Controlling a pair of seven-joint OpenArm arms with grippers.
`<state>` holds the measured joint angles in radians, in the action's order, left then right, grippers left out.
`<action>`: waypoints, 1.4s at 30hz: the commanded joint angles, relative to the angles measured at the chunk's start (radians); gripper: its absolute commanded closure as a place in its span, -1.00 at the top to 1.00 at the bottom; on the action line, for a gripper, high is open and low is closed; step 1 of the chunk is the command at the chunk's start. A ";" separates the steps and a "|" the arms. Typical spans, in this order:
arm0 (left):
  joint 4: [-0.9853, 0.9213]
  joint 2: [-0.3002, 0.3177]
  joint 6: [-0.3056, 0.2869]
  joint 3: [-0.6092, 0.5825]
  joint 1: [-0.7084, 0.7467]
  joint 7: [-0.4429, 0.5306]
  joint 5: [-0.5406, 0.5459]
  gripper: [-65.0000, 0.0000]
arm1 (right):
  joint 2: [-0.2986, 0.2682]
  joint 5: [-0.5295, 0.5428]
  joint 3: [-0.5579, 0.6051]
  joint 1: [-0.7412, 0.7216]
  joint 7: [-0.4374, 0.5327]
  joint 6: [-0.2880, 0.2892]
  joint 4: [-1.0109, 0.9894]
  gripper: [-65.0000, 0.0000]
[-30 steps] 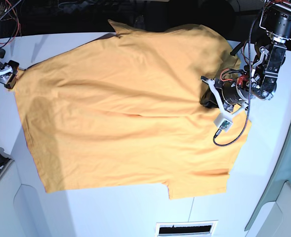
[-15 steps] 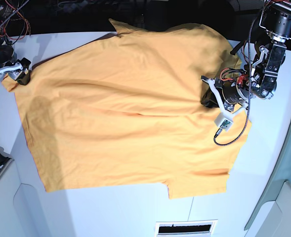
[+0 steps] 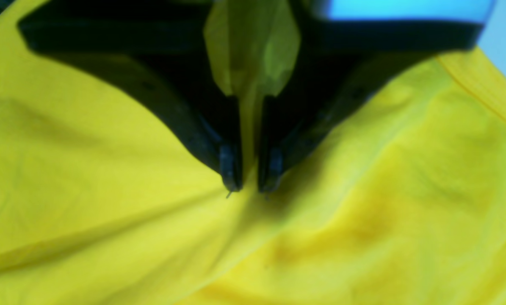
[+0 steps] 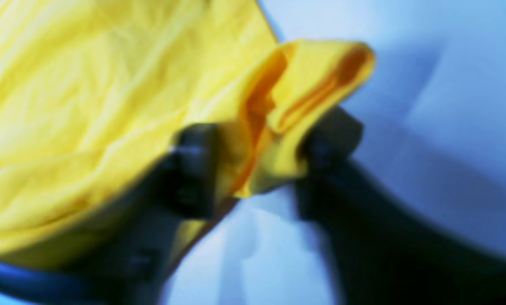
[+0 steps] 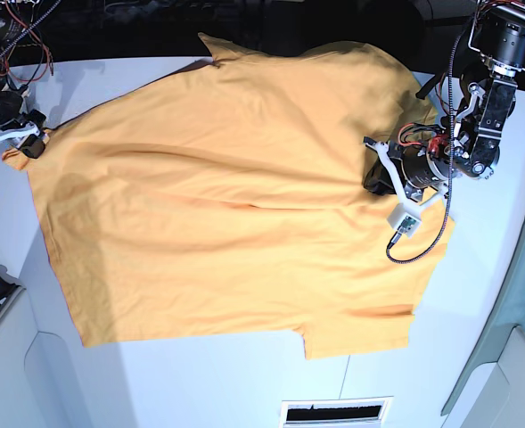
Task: Layout the t-shirt on the table in an organized manner, then fold the t-shirt properly
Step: 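Pull the sleeve edge outward with the right gripper to flatten the shirt, then release the sleeve with the right gripper and lift it away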
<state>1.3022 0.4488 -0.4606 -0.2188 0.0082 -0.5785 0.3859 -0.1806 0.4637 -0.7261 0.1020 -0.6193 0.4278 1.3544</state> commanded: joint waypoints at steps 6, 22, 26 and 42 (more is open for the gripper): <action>-0.011 0.014 0.029 0.000 0.005 -0.076 -0.069 -0.63 | -0.022 0.007 -0.005 -0.013 0.047 0.021 0.013 -1.00; -0.010 0.116 -0.008 0.000 0.005 -0.072 -0.097 -0.63 | -0.223 -0.029 -0.046 -0.013 0.035 0.012 0.014 0.06; -0.010 0.114 -0.008 0.000 0.006 -0.073 -0.098 -0.63 | -0.216 -0.005 -0.048 -0.007 -0.022 -0.007 0.014 0.07; -0.010 0.115 -0.007 0.000 -0.021 -0.058 -0.093 -0.63 | 0.043 0.240 -0.064 0.056 -0.084 0.116 0.014 0.07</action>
<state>1.2949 0.5465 -0.4835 -0.2214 -0.0090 -0.5941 0.3225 -0.1207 0.6849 -0.7841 0.1631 -0.7246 0.5323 1.3544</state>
